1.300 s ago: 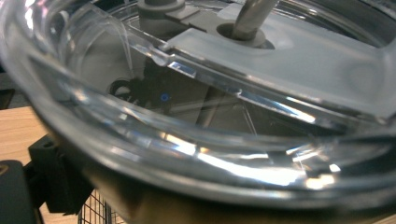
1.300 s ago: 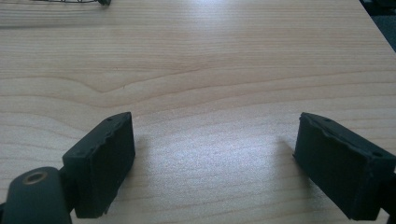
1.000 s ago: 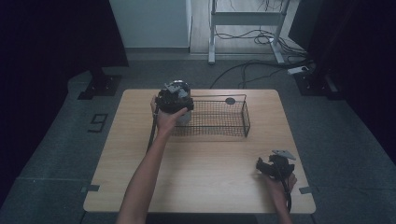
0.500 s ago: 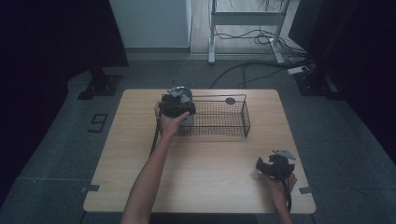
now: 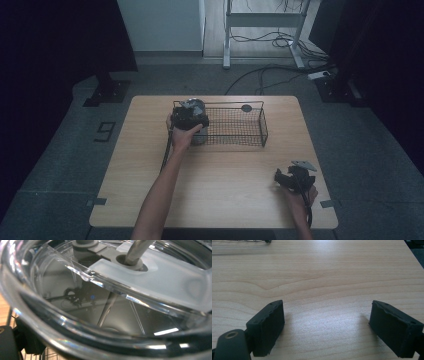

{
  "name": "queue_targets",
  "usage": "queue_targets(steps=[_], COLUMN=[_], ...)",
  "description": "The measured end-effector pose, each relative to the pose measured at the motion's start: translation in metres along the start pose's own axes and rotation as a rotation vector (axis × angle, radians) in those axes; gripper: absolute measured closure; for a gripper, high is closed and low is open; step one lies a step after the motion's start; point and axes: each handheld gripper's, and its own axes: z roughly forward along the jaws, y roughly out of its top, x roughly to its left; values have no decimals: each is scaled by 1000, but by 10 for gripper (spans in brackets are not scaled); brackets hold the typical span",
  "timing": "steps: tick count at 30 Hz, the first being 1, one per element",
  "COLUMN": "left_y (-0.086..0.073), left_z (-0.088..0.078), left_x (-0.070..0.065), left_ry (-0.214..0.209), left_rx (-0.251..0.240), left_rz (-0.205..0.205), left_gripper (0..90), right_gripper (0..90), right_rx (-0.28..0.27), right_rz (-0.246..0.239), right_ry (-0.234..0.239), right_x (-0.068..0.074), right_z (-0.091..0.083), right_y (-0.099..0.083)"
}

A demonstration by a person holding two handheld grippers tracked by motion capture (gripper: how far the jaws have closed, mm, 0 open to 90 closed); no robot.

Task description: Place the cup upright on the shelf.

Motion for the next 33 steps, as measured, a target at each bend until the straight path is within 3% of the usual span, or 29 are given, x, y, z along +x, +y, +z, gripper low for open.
queue_targets(steps=[7, 15, 22, 27, 33], left_y=[-7, -13, -13, -10, -6], left_z=[-3, -6, -8, -17, -37], left_x=[-4, -1, -2, -1, 0], left_ry=[5, -21, -11, -14, -33], left_rx=[-15, -39, -45, -79, -136], left_rz=[42, 49, 39, 60, 45], left_gripper=[37, 34, 27, 1, 0], right_gripper=[128, 128, 128, 128, 127], right_rx=[-1, -1, -1, 0, 0], right_rz=[2, 3, 4, 4, 5], right_ry=[-2, -3, -3, -2, -2], right_x=[0, 0, 0, 0, 0], right_z=[0, 0, 0, 0, 0], right_y=[0, 0, 0, 0, 0])
